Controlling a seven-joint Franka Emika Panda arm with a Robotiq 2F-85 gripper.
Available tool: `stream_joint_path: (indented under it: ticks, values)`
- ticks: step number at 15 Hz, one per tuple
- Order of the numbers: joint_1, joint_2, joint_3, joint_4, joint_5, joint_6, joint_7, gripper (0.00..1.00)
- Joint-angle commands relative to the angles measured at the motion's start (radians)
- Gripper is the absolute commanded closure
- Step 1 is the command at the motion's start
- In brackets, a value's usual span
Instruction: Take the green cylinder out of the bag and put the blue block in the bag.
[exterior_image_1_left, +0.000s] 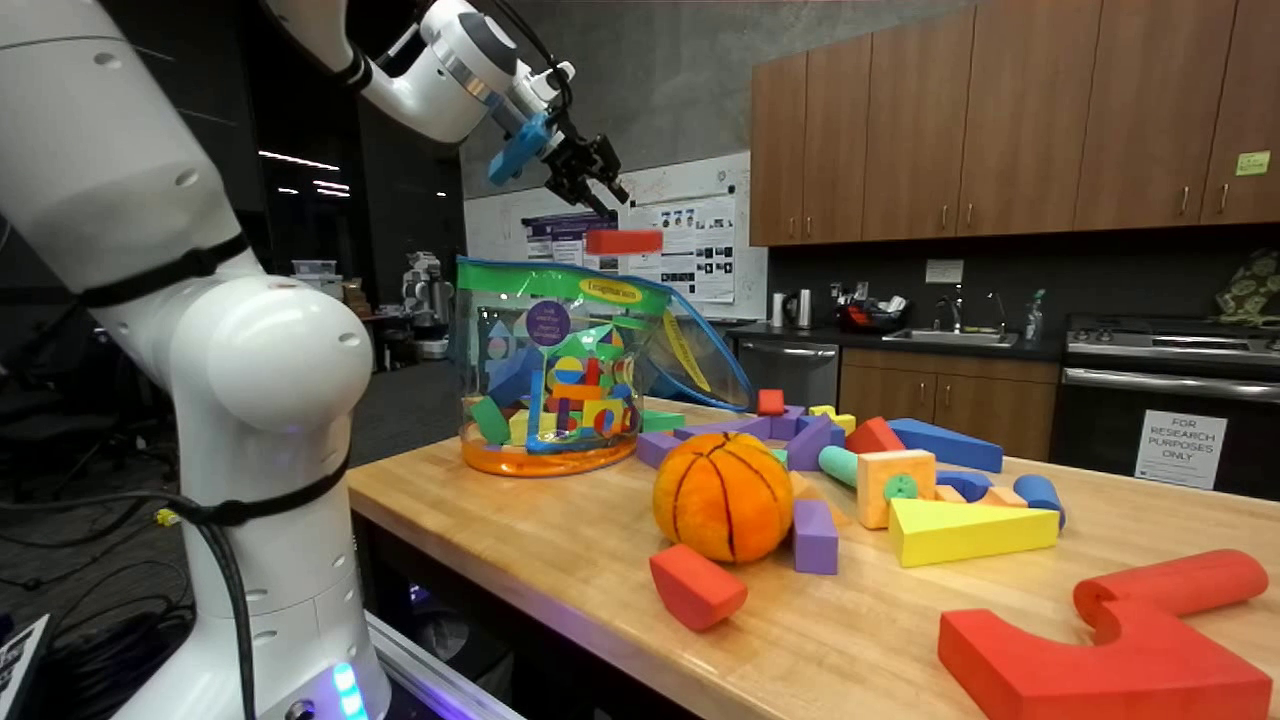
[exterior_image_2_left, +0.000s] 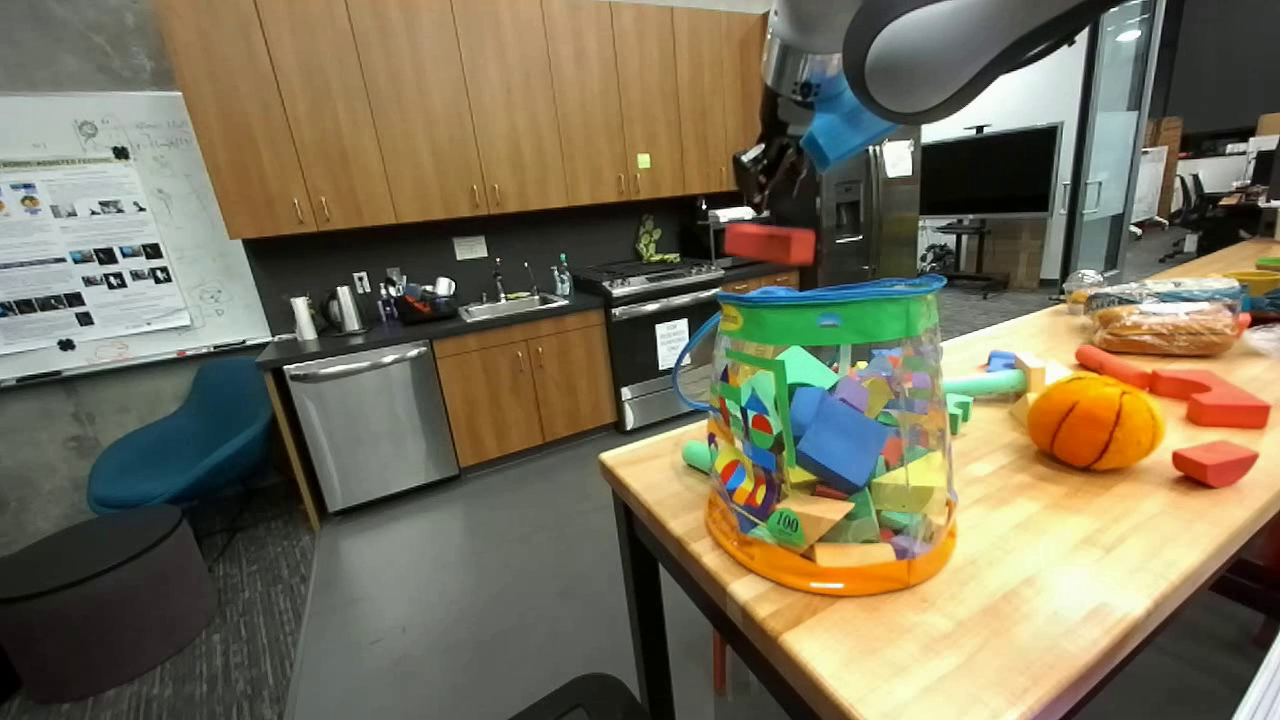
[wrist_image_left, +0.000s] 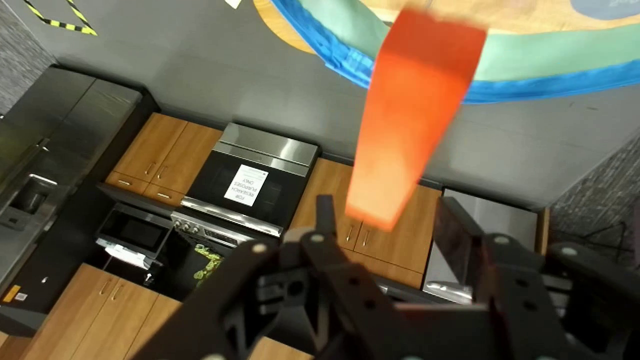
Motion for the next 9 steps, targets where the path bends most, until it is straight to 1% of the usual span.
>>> stream_joint_path:
  ticks: [1,2,3,9]
  values:
    - [0.004,0.001,-0.004,0.001,-0.001,-0.003,-0.001,0.38]
    - [0.004,0.001,-0.004,0.001,-0.001,-0.003,-0.001,0.33]
    - [0.004,0.001,-0.004,0.001,-0.001,-0.003,-0.002,0.32]
    - [0.004,0.001,-0.004,0.001,-0.001,-0.003,-0.002,0.32]
